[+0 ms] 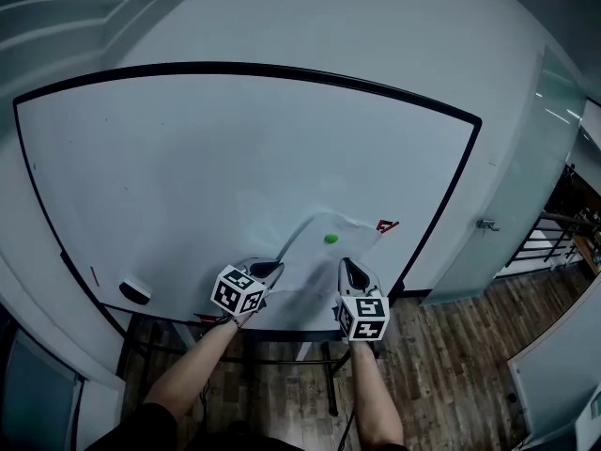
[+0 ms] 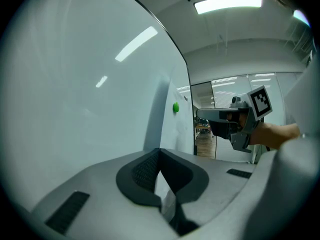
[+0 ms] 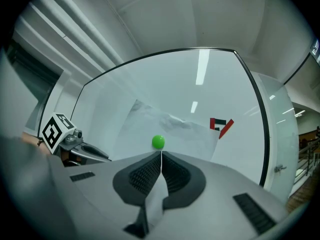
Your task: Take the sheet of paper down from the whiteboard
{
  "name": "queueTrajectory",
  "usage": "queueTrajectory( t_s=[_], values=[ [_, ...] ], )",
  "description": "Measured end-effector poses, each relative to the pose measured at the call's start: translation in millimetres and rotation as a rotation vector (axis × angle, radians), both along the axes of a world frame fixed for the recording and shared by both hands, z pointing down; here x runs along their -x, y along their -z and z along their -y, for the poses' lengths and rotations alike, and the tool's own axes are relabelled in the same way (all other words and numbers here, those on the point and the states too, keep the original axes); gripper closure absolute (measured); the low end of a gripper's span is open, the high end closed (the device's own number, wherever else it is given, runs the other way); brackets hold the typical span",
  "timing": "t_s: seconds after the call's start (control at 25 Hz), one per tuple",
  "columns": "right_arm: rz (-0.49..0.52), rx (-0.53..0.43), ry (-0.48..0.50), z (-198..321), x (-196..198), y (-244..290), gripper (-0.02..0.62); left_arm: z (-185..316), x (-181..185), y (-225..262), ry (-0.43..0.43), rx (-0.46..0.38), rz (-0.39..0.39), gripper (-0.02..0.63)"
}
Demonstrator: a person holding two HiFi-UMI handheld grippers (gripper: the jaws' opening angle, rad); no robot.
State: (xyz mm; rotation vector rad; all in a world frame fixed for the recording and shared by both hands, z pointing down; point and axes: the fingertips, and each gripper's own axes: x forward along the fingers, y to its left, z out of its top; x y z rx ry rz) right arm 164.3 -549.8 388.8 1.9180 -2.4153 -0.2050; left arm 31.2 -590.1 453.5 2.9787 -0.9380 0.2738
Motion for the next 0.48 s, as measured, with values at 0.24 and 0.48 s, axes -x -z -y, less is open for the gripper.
queueTrajectory(
  t_s=[0.24, 0.48],
  values=[
    [-0.026, -0.006, 0.003, 10.0, 9.5, 5.8, 0.569, -2.1, -1.5, -0.5, -0.009, -0.001, -0.006, 0.584],
    [-0.045, -0.02, -0.029, 22.6, 18.4, 16.0, 0.51, -3.9, -1.5, -0.9, -0.022, -0.005, 0.008, 0.584]
  ],
)
